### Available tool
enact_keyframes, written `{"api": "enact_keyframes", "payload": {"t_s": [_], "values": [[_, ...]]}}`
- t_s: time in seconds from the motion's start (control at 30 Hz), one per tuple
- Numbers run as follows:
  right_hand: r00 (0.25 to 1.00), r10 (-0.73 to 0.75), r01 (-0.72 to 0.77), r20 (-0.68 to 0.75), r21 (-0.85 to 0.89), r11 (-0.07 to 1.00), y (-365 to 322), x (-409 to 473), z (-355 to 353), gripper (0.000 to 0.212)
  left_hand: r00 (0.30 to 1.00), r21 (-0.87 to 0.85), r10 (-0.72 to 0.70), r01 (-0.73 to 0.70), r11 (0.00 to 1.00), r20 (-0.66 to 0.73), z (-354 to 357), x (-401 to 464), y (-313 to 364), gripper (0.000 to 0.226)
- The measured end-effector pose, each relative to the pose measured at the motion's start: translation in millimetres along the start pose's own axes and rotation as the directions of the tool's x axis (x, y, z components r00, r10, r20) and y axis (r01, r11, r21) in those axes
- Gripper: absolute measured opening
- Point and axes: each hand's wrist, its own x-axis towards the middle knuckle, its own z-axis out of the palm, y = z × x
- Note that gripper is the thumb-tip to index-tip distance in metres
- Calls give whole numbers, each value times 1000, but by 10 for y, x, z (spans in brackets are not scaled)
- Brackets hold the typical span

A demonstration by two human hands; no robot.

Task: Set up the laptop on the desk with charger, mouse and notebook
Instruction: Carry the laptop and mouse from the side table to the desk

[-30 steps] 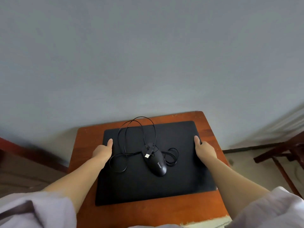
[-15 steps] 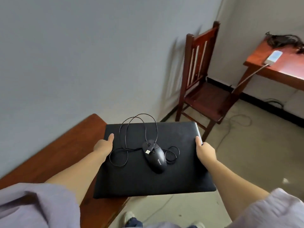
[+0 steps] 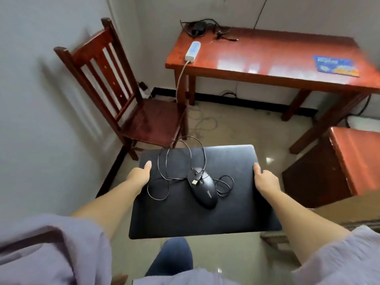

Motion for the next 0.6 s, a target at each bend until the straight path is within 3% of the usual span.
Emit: {"api": "enact_keyframes", "payload": {"t_s": [0.33,0.6], "values": [[975,211,-202,-66,112,973,-161,1836,-814,71,967,217,214,-241,946,141,1163,1004,2484,72],[936,322,-295,-142,184,938,-447,3301,-1657,70,922,237,321,-369,899,216,1998,1471,4543,72]]}}
